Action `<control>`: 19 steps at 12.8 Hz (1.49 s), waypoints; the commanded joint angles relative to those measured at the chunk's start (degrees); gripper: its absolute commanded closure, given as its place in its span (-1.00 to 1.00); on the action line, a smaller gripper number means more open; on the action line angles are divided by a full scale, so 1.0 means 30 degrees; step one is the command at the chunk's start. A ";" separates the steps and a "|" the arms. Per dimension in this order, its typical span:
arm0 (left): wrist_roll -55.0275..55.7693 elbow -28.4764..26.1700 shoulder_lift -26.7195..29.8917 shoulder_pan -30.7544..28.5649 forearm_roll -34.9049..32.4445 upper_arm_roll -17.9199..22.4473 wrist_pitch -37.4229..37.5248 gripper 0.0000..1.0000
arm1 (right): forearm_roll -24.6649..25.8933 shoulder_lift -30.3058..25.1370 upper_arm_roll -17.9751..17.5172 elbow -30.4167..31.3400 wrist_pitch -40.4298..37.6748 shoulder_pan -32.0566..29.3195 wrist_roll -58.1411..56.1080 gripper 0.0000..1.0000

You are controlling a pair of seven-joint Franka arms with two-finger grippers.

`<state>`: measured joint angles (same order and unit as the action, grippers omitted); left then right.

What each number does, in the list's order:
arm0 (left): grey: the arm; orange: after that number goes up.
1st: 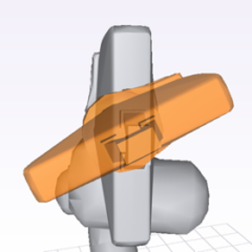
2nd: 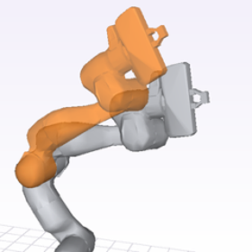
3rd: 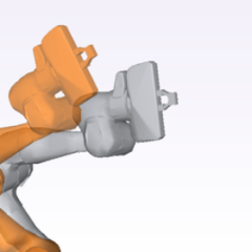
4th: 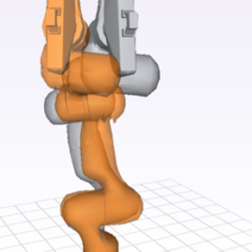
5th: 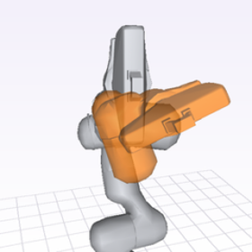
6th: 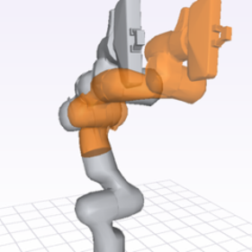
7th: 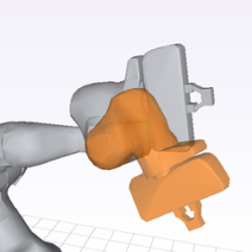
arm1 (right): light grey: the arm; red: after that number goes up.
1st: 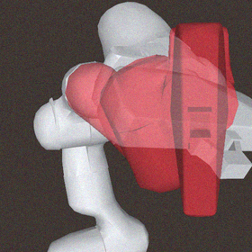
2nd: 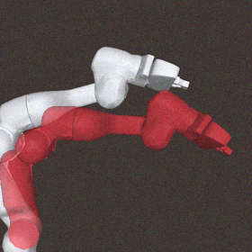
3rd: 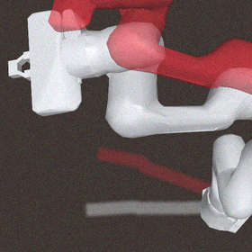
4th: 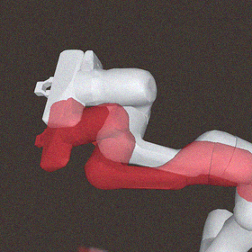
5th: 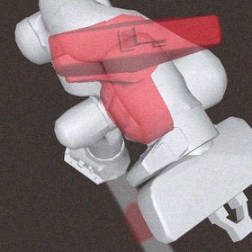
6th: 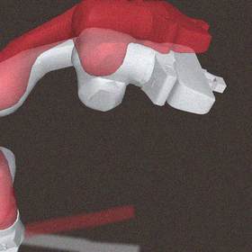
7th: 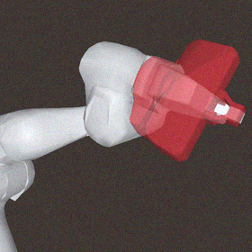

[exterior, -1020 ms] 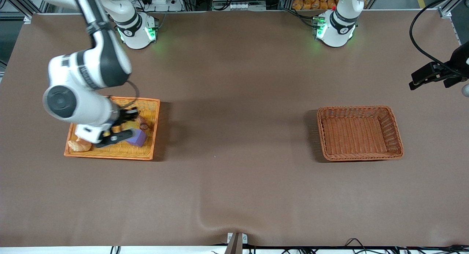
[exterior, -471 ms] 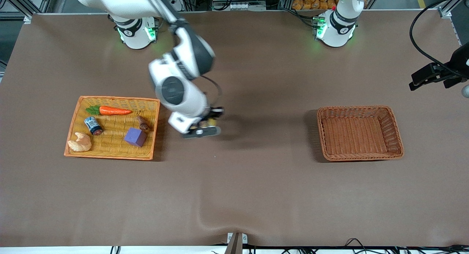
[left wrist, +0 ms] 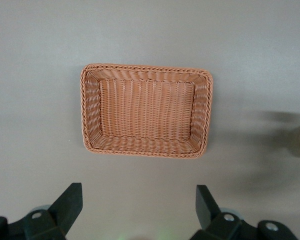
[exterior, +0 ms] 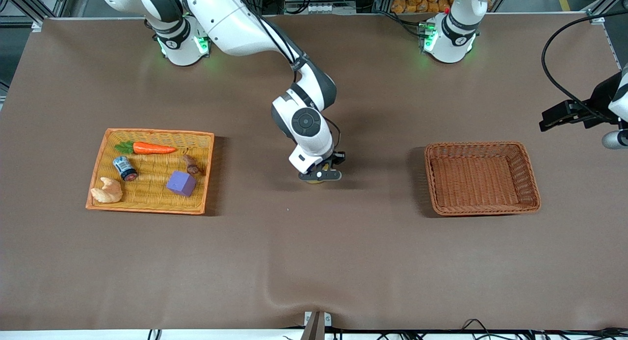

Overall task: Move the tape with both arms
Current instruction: 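Lift the tape roll and carry it toward the table middle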

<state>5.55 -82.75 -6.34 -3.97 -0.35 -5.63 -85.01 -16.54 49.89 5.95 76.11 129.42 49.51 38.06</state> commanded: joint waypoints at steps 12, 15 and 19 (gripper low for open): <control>0.7599 0.0074 -0.5202 0.6940 0.1257 -0.1140 -0.4877 -1.00 | 0.2700 -0.9678 0.0479 0.3449 -0.9272 -0.6152 -0.5006 -1.00; 1.0479 0.0074 -0.7517 0.9640 0.1257 -0.1140 -0.8270 -1.00 | 0.2759 -1.2928 0.0479 0.5561 -0.9799 -0.8350 -0.8489 -1.00; 1.2038 -0.0246 -0.9748 1.2072 0.0936 -0.0995 -1.1237 -1.00 | 0.3168 -1.5307 0.0450 0.5625 -1.2229 -1.1105 -1.1919 -1.00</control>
<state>40.40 -83.74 -33.56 30.00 2.89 -9.56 -116.29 -8.32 9.13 8.67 89.26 93.22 19.63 6.26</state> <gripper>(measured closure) 0.000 0.000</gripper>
